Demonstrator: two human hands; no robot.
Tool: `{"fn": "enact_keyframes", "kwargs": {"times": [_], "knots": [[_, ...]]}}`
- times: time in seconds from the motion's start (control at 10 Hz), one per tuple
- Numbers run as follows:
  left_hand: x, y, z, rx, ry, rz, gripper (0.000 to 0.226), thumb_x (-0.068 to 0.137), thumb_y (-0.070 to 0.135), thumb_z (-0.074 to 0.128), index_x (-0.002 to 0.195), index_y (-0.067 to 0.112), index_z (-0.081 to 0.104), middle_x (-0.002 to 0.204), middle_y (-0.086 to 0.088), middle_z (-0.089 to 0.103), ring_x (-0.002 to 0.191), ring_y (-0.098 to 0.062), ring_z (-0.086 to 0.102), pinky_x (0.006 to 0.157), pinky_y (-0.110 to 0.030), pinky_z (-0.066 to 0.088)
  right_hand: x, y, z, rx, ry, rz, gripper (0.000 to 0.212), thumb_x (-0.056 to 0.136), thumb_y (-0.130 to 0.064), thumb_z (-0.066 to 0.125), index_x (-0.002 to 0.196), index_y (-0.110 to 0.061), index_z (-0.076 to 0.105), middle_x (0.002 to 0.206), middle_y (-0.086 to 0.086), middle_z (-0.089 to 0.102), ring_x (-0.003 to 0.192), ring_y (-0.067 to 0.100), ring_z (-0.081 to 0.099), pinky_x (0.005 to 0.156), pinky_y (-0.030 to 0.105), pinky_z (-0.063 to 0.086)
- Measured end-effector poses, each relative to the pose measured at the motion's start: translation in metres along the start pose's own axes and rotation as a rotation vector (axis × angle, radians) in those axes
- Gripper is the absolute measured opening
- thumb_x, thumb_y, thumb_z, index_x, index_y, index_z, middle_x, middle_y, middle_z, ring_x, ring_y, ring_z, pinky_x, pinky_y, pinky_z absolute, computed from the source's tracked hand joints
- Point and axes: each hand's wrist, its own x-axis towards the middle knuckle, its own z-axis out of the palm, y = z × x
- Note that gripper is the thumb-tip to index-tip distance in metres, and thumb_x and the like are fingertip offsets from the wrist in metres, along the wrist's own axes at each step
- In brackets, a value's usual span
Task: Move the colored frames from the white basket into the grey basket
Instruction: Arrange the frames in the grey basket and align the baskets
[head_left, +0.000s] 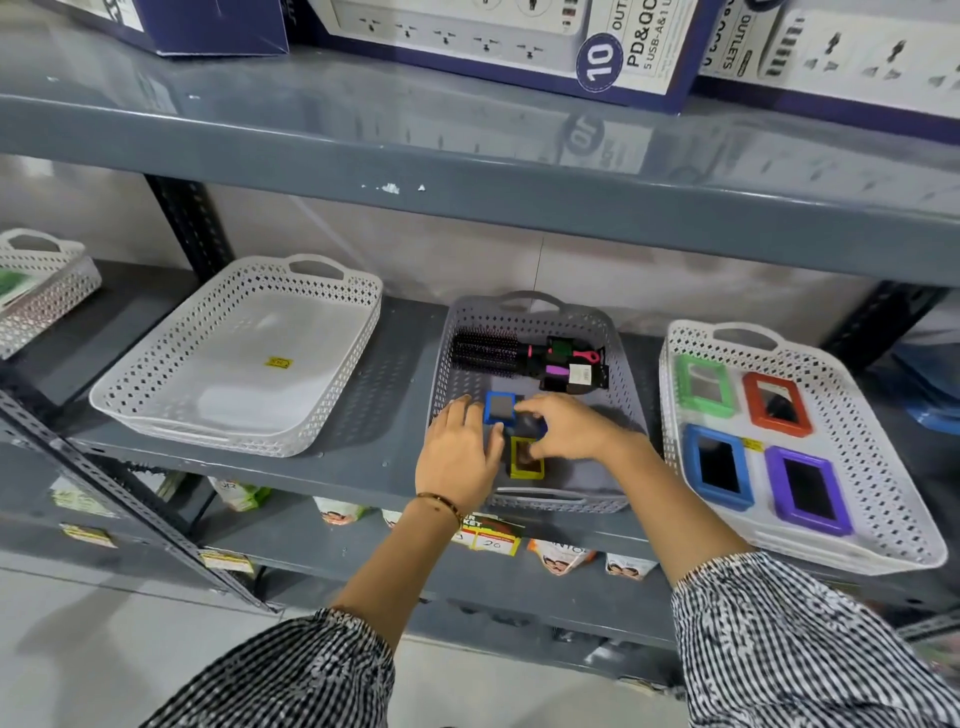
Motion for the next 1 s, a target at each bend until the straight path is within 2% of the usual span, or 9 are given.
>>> {"fn": "enact_keyframes", "kwargs": {"times": [0.1, 0.2, 0.3, 0.6, 0.8, 0.9, 1.0], "knots": [[-0.002, 0.001, -0.001, -0.008, 0.029, 0.002, 0.053, 0.087, 0.038, 0.028, 0.108, -0.002, 0.055, 0.110, -0.023, 0.059, 0.100, -0.038, 0.055, 0.088, -0.044, 0.047, -0.004, -0.001, 0.007, -0.102, -0.034, -0.005, 0.029, 0.067, -0.015, 0.073, 0.090, -0.011, 0.057, 0.095, 0.008, 0.057, 0.090, 0.025, 0.054, 0.076, 0.042, 0.048], [-0.002, 0.001, -0.002, -0.016, 0.012, -0.013, 0.041, 0.090, 0.031, 0.039, 0.108, -0.003, 0.054, 0.111, -0.023, 0.059, 0.102, -0.038, 0.054, 0.090, -0.044, 0.046, -0.007, -0.001, 0.013, -0.147, -0.060, -0.021, 0.028, 0.067, -0.015, 0.073, 0.090, -0.008, 0.058, 0.095, 0.010, 0.057, 0.088, 0.026, 0.055, 0.073, 0.042, 0.049], [-0.002, 0.001, -0.001, -0.026, 0.003, -0.012, 0.033, 0.093, 0.025, 0.045, 0.110, -0.002, 0.053, 0.113, -0.022, 0.058, 0.104, -0.037, 0.052, 0.091, -0.044, 0.044, -0.007, 0.000, 0.019, -0.157, -0.077, -0.036, 0.031, 0.068, -0.014, 0.072, 0.096, -0.013, 0.059, 0.097, 0.004, 0.054, 0.087, 0.022, 0.054, 0.069, 0.035, 0.048], [-0.001, 0.001, 0.000, -0.016, -0.012, -0.013, 0.030, 0.093, 0.024, 0.047, 0.110, 0.000, 0.052, 0.112, -0.019, 0.057, 0.102, -0.034, 0.051, 0.091, -0.043, 0.044, -0.006, 0.000, 0.024, -0.141, -0.057, -0.036, 0.051, 0.069, -0.009, 0.070, 0.117, -0.019, 0.056, 0.109, 0.003, 0.056, 0.095, 0.021, 0.056, 0.078, 0.038, 0.055], [-0.001, 0.001, 0.000, -0.006, -0.020, -0.017, 0.030, 0.093, 0.025, 0.046, 0.111, 0.000, 0.052, 0.112, -0.019, 0.056, 0.102, -0.033, 0.051, 0.091, -0.043, 0.044, -0.004, 0.004, 0.026, -0.111, -0.049, -0.050, 0.055, 0.069, -0.008, 0.071, 0.120, -0.023, 0.055, 0.110, 0.001, 0.057, 0.098, 0.020, 0.057, 0.082, 0.038, 0.055], [-0.001, 0.000, 0.001, -0.001, -0.016, -0.014, 0.030, 0.093, 0.025, 0.046, 0.109, 0.001, 0.052, 0.111, -0.019, 0.056, 0.101, -0.033, 0.052, 0.090, -0.043, 0.045, -0.004, 0.005, 0.025, -0.106, -0.044, -0.043, 0.048, 0.069, -0.010, 0.072, 0.113, -0.018, 0.055, 0.104, 0.000, 0.053, 0.101, 0.023, 0.056, 0.081, 0.035, 0.052], [-0.001, -0.001, 0.001, 0.004, -0.014, -0.010, 0.032, 0.092, 0.027, 0.042, 0.108, 0.000, 0.052, 0.109, -0.020, 0.057, 0.099, -0.035, 0.052, 0.089, -0.044, 0.045, -0.002, 0.000, 0.017, -0.019, 0.023, -0.039, 0.062, 0.071, -0.013, 0.073, 0.128, -0.013, 0.049, 0.120, 0.004, 0.051, 0.115, 0.023, 0.051, 0.094, 0.039, 0.047]]}}
